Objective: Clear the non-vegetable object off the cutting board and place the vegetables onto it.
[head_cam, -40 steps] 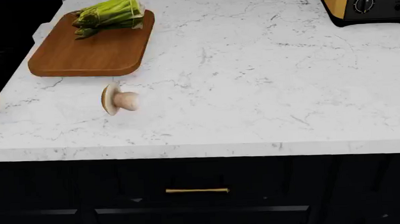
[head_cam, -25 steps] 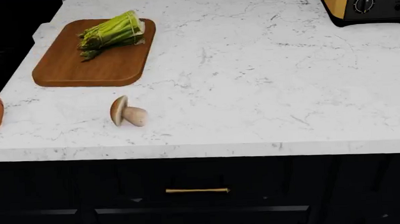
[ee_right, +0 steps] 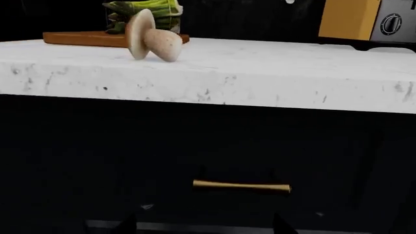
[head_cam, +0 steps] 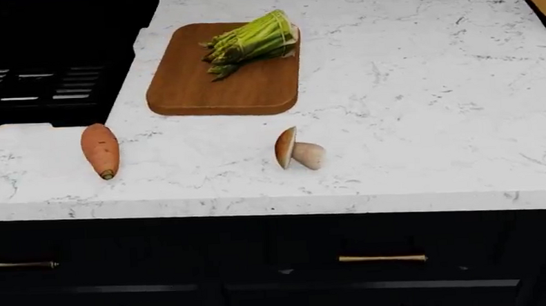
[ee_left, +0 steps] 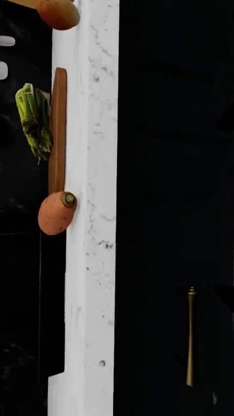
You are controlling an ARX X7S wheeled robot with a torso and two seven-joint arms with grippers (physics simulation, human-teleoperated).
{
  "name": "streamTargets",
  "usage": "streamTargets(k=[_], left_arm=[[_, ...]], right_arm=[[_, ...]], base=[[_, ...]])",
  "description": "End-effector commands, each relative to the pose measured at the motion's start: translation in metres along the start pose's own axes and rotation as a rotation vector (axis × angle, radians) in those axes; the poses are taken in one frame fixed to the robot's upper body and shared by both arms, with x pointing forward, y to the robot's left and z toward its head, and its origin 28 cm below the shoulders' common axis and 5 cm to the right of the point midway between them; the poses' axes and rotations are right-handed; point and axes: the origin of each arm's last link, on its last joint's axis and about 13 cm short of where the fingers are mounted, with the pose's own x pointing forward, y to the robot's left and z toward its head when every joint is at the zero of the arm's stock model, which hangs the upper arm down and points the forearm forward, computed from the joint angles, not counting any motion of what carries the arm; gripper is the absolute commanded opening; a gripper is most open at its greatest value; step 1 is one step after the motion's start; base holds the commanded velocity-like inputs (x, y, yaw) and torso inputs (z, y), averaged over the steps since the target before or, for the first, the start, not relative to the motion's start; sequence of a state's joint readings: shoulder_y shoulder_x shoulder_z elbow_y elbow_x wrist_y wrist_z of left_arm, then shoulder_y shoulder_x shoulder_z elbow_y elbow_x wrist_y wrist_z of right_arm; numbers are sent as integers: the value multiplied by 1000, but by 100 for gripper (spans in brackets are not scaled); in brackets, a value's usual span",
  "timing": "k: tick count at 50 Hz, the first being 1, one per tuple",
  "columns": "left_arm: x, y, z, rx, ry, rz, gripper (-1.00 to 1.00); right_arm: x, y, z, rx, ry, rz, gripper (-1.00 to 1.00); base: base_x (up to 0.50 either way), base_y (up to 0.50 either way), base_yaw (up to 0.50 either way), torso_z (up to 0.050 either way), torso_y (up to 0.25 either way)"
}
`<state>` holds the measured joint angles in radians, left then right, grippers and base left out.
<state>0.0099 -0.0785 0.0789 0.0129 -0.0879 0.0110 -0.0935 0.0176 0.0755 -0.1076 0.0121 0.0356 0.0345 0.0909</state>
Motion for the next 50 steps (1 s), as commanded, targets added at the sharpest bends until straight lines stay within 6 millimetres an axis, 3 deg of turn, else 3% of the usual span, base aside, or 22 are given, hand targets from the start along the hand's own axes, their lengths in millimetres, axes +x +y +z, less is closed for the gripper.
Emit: streamTargets(k=[1, 16, 20, 27, 35, 40, 50], left_arm=[[-1, 1, 1, -4, -10, 7, 100], [-2, 2, 4, 3, -15, 18, 100], [-3, 3, 10, 28, -18, 14, 100], [-2, -1, 50, 76, -38, -29, 100], [9, 9, 100, 86, -43, 5, 100], [18, 17, 125, 87, -63, 12, 100], [40, 29, 167, 133, -88, 11, 100]], right_arm=[[-1, -1, 0, 16, -1, 3, 100], [-1, -1, 5, -8, 11, 2, 100], [1, 0, 16, -57, -9, 14, 100], [10, -9, 62, -103, -57, 14, 100], [18, -21, 123, -155, -128, 38, 100], [37, -32, 154, -257, -161, 47, 100], [68, -49, 215, -289, -164, 77, 100]], base=[[16, 500, 0, 0, 0], [9, 133, 0, 0, 0], [0, 0, 0, 0, 0], [0, 0, 0, 0, 0], [0, 0, 0, 0, 0], [0, 0, 0, 0, 0], [0, 0, 0, 0, 0]])
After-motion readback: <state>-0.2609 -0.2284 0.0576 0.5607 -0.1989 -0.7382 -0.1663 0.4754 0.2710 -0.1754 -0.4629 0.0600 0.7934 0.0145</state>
